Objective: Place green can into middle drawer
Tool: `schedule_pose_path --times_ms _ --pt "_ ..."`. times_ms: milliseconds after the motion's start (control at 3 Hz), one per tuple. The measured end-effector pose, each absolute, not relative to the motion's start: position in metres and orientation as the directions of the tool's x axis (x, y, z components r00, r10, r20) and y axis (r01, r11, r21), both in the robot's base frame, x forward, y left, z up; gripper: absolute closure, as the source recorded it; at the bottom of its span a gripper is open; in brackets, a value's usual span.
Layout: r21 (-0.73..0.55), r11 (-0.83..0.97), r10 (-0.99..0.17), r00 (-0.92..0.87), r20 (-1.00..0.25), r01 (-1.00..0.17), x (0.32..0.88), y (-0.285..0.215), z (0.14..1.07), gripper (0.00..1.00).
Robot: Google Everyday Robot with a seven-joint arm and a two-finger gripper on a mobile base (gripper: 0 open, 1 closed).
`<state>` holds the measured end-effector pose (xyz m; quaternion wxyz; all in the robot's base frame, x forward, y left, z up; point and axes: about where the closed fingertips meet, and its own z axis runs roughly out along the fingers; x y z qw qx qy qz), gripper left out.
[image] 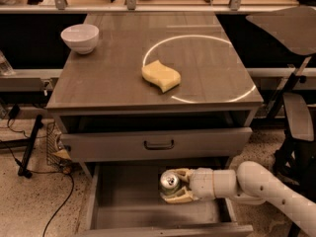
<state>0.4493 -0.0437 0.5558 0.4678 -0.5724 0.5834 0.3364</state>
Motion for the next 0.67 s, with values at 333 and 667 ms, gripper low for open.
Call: schedule_pose_path --times_ms 333,667 --pt "-0.13 0.105 -0.335 0.088 -0.938 -0.986 0.472 -0.03 0.519 1.0" --pt "-0.12 0.091 -0.347 0.082 -0.934 -0.989 0.482 -0.026 0.483 1.0"
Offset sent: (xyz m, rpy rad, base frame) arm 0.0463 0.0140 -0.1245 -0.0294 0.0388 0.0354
